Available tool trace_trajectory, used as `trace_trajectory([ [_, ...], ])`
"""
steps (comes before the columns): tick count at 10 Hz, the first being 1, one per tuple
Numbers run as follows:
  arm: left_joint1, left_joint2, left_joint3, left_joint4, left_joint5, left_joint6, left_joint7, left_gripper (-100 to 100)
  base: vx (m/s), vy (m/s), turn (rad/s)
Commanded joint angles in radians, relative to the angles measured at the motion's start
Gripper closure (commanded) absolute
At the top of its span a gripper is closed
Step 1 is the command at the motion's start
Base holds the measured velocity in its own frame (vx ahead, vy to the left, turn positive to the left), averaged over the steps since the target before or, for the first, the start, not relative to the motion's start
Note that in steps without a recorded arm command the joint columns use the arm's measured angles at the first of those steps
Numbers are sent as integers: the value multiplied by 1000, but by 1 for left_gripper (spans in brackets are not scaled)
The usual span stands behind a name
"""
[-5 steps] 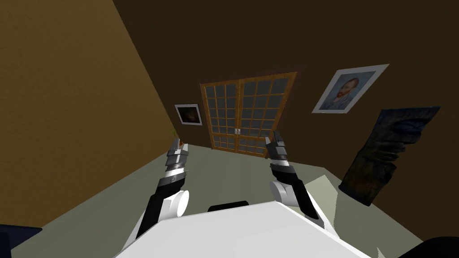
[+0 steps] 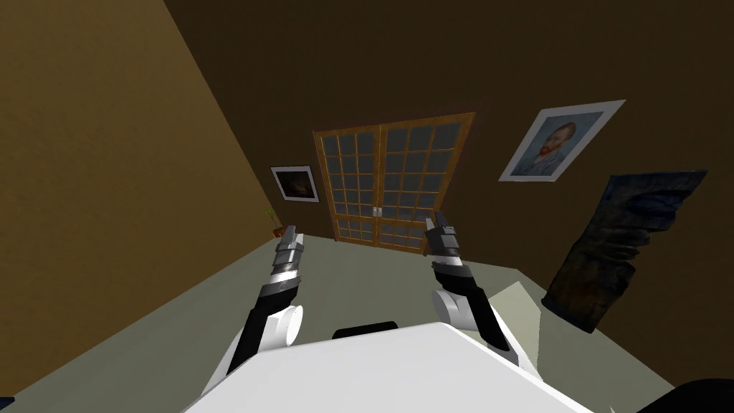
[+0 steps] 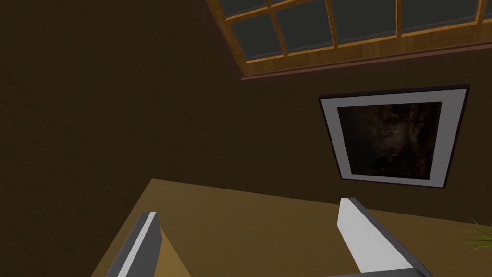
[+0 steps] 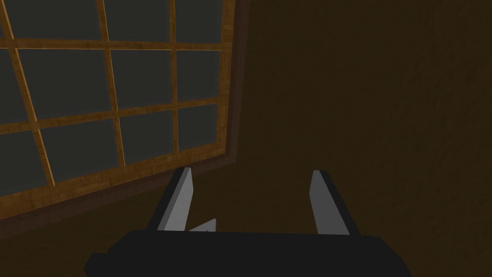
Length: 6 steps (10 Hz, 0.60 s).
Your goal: Pull the door open
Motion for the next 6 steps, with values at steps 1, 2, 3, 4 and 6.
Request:
trace_trajectory([
  [1,-5,8,3,31,-6,-16,-19,-100,91,-44,-23],
  [2,-12,18,8,60,-11,-27,-38,-100,110,-46,-48],
  [3,-16,23,10,77,-15,-33,-49,-100,119,-50,-35],
  [4,-20,28,13,95,-18,-40,-61,-100,97,-61,-31],
  [6,-29,38,19,132,-26,-53,-86,-100,85,-42,-32],
])
